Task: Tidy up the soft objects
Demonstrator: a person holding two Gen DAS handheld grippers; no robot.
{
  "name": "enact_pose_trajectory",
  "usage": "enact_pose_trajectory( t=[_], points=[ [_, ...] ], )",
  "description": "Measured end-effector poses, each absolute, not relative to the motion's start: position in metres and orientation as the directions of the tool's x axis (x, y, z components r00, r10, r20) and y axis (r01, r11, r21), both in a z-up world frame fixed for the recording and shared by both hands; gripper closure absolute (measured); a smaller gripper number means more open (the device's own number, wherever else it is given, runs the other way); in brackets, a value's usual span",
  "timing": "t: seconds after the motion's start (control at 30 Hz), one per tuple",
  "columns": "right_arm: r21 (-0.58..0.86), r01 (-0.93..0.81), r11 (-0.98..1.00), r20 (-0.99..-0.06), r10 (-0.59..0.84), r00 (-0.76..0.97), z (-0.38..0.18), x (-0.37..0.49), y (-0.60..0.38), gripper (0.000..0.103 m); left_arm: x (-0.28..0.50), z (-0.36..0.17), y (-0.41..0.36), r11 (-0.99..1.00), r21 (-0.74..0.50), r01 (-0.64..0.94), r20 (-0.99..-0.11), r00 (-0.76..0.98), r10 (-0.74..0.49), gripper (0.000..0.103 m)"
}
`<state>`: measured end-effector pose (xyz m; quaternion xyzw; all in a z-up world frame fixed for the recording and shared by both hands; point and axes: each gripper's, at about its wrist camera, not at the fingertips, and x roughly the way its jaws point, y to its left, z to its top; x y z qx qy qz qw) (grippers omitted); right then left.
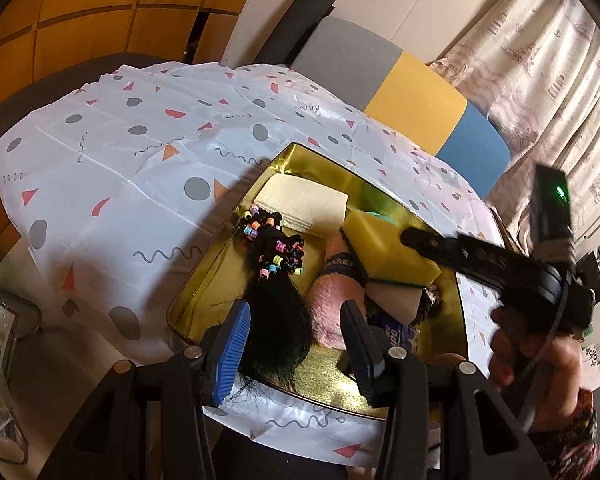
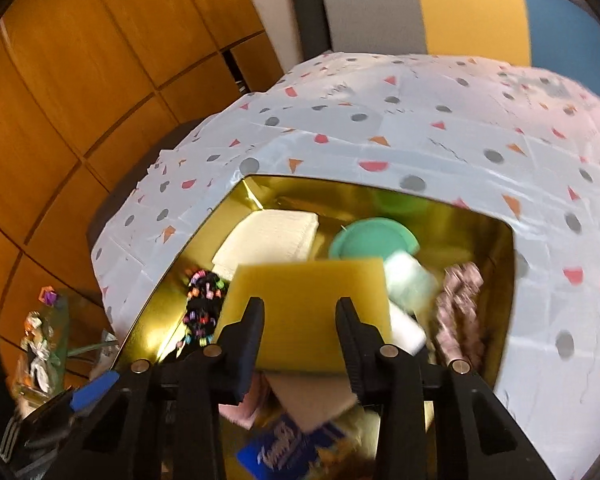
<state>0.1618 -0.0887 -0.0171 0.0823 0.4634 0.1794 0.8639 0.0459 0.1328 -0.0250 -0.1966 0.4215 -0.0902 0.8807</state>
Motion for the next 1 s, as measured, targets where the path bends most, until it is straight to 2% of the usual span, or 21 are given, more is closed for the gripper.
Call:
enact_pose_trajectory(
  t=[0.1,0.2,0.4,0.63,0.93,1.0],
  points=[
    [0.311,-0.249,0.917,-0.757,0.398,0.519,-0.015,0.169,-0.083,0.065,0.046,-0.025,0.132,0.908,-0.419,-0.003,-0.707,0.628,-0.325,0.056],
    [0.41,-0.219,0.885,-0.714,0.461,0.527,-0.004,0.163,-0.097,0.065,0.045,-0.023,0.133,0.906,-0.424,-0.004,-0.702,0.633,-0.326,0.056],
    [0.469,-0.17,0.867,-0.725,0.488,0.486,0.001,0.124,-0.118,0.064,0.047,-0.024,0.135,0.896,-0.444,-0.011,-0.701,0.626,-0.34,0.056],
    [0.413,-0.231,0.881,-0.796,0.472,0.379,-0.02,0.146,-0.076,0.064,0.045,-0.023,0.133,0.902,-0.432,-0.005,-0.701,0.631,-0.333,0.056],
    [0.399,-0.329,0.856,-0.753,0.511,0.415,-0.017,0.183,-0.041,0.058,0.046,-0.026,0.133,0.904,-0.428,-0.005,-0.706,0.626,-0.331,0.056],
    [0.428,-0.331,0.841,-0.739,0.537,0.407,-0.018,0.18,-0.045,0.053,0.047,-0.024,0.134,0.903,-0.43,-0.008,-0.702,0.632,-0.329,0.056]
  ],
)
